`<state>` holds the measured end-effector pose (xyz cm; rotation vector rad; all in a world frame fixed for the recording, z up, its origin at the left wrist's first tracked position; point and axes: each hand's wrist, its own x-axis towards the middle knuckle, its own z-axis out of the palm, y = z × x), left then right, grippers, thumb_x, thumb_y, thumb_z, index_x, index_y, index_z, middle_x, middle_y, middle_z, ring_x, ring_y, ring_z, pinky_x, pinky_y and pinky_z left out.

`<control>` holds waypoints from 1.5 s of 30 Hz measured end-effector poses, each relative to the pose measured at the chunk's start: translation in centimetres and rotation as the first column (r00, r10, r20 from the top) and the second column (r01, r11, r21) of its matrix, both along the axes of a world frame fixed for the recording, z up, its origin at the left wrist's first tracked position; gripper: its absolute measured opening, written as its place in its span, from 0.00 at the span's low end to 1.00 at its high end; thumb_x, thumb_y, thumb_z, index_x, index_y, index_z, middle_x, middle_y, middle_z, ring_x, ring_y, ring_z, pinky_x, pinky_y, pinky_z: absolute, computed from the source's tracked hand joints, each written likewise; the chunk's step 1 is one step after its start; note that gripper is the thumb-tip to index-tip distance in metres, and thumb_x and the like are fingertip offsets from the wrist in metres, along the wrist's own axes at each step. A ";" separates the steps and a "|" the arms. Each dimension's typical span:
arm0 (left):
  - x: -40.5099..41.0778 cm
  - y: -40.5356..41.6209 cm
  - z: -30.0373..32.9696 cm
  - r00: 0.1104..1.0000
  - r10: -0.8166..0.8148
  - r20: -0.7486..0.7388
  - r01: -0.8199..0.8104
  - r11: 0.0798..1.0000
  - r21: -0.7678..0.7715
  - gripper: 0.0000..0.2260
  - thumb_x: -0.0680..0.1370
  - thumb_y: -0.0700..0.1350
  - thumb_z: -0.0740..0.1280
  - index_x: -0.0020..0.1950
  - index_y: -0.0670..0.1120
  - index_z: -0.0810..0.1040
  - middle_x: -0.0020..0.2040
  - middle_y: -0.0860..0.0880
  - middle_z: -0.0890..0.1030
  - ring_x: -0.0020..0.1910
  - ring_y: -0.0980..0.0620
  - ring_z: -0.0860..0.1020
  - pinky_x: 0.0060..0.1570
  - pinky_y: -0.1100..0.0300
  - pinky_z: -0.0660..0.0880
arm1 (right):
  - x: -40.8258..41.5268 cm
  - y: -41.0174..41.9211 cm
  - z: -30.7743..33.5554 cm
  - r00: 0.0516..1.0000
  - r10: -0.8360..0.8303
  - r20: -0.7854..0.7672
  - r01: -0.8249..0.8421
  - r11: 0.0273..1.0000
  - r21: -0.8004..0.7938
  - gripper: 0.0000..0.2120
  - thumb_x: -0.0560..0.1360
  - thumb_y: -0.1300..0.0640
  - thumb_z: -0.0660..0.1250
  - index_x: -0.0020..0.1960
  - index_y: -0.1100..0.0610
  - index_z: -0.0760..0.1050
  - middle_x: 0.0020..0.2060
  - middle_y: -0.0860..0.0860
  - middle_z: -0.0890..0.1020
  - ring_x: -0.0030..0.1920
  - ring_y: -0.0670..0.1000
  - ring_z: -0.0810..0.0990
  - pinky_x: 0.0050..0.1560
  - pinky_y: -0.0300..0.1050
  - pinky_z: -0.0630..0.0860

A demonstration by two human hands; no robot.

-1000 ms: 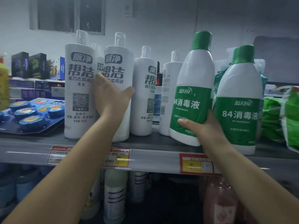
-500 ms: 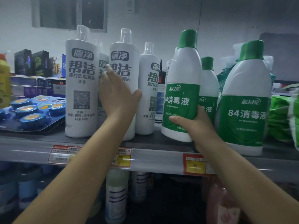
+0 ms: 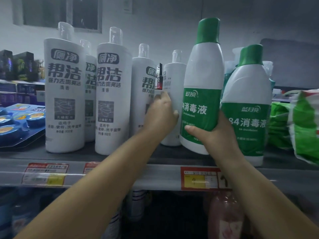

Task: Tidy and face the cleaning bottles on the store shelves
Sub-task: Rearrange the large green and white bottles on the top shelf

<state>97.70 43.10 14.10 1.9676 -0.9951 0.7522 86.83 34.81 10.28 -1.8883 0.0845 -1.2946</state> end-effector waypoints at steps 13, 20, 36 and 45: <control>1.7 -3.8 1.9 0.835 -0.187 -0.517 0.030 0.954 -0.297 0.16 0.74 0.44 0.68 0.54 0.43 0.63 0.48 0.47 0.69 0.47 0.48 0.69 0.46 0.59 0.67 | 0.3 -0.4 -1.3 0.999 -0.047 -0.003 0.047 0.999 -0.005 0.25 0.64 0.59 0.76 0.59 0.52 0.72 0.46 0.41 0.79 0.47 0.36 0.77 0.44 0.25 0.72; 1.5 -3.5 1.6 0.867 -0.310 -0.391 0.118 0.889 -0.443 0.22 0.68 0.47 0.71 0.60 0.45 0.71 0.48 0.49 0.74 0.46 0.49 0.73 0.44 0.60 0.69 | 0.4 -0.4 -1.2 0.996 -0.084 0.038 0.084 0.996 0.010 0.25 0.64 0.59 0.77 0.56 0.50 0.70 0.42 0.39 0.77 0.43 0.36 0.76 0.43 0.25 0.72; 0.0 -0.1 0.8 0.862 -0.374 -0.342 0.141 0.825 -0.547 0.25 0.61 0.51 0.77 0.54 0.50 0.73 0.47 0.54 0.79 0.45 0.54 0.79 0.44 0.56 0.78 | 0.5 -0.4 -1.3 0.997 -0.080 -0.016 0.081 0.996 0.028 0.27 0.64 0.62 0.76 0.58 0.53 0.66 0.41 0.38 0.74 0.40 0.34 0.73 0.35 0.21 0.69; 0.0 2.4 0.7 0.794 -0.512 -0.329 0.278 0.787 -0.551 0.18 0.64 0.45 0.77 0.50 0.51 0.75 0.49 0.51 0.82 0.46 0.52 0.82 0.47 0.52 0.80 | 0.7 -0.5 -0.5 0.985 0.032 -0.170 -0.013 0.994 0.111 0.28 0.65 0.62 0.76 0.55 0.51 0.62 0.47 0.45 0.74 0.47 0.44 0.75 0.43 0.31 0.71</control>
